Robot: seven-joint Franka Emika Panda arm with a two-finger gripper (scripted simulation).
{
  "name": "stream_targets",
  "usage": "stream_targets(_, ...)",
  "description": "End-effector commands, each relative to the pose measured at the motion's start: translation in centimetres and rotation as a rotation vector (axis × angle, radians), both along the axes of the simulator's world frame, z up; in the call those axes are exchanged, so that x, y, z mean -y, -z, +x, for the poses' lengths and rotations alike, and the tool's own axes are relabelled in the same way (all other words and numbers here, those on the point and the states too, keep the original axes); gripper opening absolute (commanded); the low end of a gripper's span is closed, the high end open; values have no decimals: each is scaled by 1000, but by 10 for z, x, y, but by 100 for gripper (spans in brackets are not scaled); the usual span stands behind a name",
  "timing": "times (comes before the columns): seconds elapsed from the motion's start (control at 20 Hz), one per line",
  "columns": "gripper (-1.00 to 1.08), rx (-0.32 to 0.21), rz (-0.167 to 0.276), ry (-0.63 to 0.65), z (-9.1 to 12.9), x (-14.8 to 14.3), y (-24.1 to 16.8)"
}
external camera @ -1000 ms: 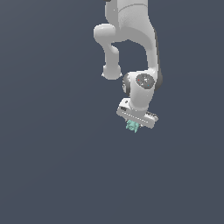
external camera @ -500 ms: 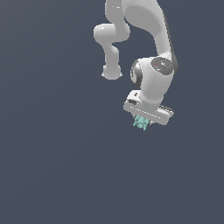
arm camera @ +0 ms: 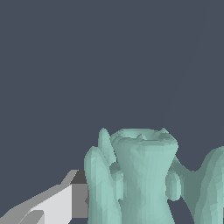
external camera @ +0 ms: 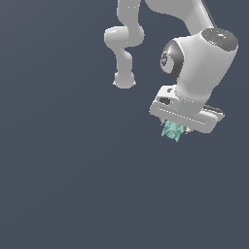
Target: Pick up the object and move it to a goal position.
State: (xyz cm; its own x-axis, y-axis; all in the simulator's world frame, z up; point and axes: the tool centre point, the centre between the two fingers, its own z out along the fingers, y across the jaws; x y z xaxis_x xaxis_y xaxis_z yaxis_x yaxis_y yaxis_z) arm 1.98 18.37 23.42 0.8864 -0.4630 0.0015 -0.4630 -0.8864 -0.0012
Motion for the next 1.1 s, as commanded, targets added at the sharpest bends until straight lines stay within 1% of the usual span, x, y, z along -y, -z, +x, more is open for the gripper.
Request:
stream_targets(0.0,-100,-1,0,0,8,-7,-19)
stream_targets(0.25,-100,-2,0,1,22,-20,-51)
stream_targets(0.5,-100,-2,0,1,32,-29,-73)
stream_targets(1.05,-100,-2,0,1,43,-37,-93)
